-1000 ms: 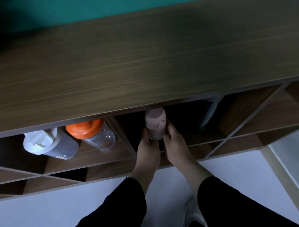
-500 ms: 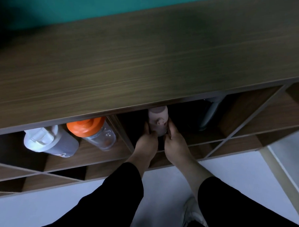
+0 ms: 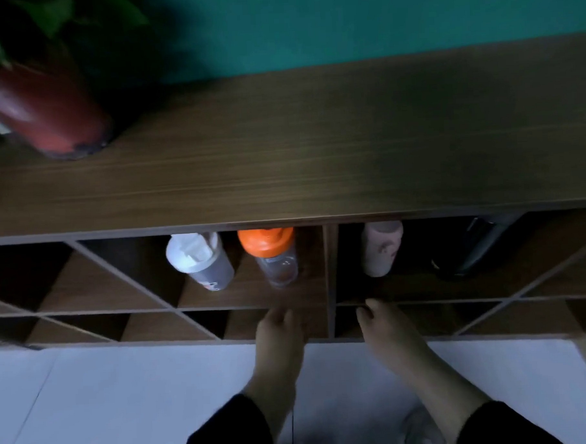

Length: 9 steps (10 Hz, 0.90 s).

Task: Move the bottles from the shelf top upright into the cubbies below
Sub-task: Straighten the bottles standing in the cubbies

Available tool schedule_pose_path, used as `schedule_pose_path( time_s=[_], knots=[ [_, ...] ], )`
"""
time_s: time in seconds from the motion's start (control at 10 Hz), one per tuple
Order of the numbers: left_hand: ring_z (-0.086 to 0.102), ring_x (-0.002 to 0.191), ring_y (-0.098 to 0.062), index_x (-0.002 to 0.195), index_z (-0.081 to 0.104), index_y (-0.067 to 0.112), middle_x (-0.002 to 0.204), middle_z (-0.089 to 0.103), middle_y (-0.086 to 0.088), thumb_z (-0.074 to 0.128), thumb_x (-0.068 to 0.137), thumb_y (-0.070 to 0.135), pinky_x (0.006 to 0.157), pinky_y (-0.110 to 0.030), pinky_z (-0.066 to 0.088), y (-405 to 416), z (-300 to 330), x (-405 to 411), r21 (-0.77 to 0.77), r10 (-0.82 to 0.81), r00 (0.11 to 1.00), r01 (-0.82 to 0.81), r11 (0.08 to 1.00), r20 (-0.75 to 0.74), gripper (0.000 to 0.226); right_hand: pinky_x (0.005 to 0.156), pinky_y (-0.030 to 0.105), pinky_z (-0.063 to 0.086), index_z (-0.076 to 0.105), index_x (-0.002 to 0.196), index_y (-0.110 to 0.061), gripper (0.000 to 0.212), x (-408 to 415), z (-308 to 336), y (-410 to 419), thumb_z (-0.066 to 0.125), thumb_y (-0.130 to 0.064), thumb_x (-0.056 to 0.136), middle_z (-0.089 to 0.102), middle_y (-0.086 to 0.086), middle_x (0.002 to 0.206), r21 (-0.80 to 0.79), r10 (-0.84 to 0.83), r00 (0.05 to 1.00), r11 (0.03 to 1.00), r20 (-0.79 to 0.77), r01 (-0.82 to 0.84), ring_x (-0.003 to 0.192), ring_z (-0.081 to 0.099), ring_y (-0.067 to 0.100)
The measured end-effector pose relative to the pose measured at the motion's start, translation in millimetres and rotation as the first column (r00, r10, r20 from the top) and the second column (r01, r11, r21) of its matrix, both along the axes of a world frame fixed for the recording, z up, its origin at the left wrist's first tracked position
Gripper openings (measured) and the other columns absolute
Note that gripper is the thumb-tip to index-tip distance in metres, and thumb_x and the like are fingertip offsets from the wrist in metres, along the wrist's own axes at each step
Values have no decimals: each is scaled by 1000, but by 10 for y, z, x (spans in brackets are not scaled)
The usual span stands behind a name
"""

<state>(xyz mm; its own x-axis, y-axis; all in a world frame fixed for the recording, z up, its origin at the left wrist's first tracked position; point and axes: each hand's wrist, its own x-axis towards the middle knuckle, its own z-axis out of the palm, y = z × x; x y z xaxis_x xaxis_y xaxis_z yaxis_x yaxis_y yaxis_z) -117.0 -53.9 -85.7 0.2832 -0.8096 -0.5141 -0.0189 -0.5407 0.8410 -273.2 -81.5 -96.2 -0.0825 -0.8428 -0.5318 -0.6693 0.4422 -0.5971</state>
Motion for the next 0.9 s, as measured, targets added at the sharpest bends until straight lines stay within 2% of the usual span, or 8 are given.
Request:
schedule_pose_path(
  time_s=[0.1,0.2,0.3,0.4,0.5,0.7,0.8,0.9],
  knots=[
    [67,99,-30,102,67,16,107,72,-13,51,92,14,89,-45,55,-146,32,492,-75,65,987,-54,996,144,19,57,28,37,69,90,-15,31,284,189,207,46,-32,102,60,-2,71,-6,112,989,994,100,-112,58,53,8],
    [65,107,-24,125,61,15,117,71,-7,49,88,12,93,-41,51,-267,94,658,-128,85,988,-69,989,131,38,93,27,46,58,135,-23,37,587,214,289,45,-34,102,64,-4,129,-54,157,966,987,206,-149,115,61,10],
    [59,119,-22,143,44,19,132,64,-3,51,89,11,105,-41,47,-337,115,734,-134,68,994,-56,989,91,55,108,28,37,32,154,-26,53,874,167,204,45,-26,102,41,-2,157,-91,92,955,993,282,-69,140,43,15],
    [54,130,-20,155,28,25,143,57,-2,54,88,12,113,-45,42,-458,53,776,-136,48,999,-51,989,-24,72,98,28,38,13,158,-31,67,1109,100,98,45,-18,101,32,3,161,-114,53,953,993,299,-19,140,43,22],
    [56,132,-20,149,35,33,147,56,-2,58,77,24,109,-48,46,-566,-203,786,-155,17,993,-36,987,-119,76,102,34,40,4,158,-35,72,1260,-10,-93,43,-17,101,33,5,160,-134,-15,959,989,283,55,140,43,27],
    [65,120,-17,146,40,39,131,69,6,56,79,17,105,-49,50,-646,-303,739,-199,-91,990,68,978,-109,71,78,26,54,54,138,-30,51,1382,-143,-486,32,-56,101,71,-1,123,71,-272,650,945,709,318,108,68,10],
    [68,115,-21,142,46,39,125,72,4,50,86,6,101,-53,52,-695,-330,768,-224,-142,986,120,967,-85,64,88,27,52,50,139,-31,37,1379,-169,-503,39,-35,104,67,-9,122,6,-262,675,934,689,356,106,66,2],
    [68,114,-25,141,48,27,125,72,-2,47,87,0,100,-47,54,-747,-249,778,-229,-145,982,115,967,-118,61,108,40,45,33,149,-31,58,1358,-142,-414,43,-1,101,50,-11,139,-101,-160,796,958,584,267,135,47,12]
  ],
)
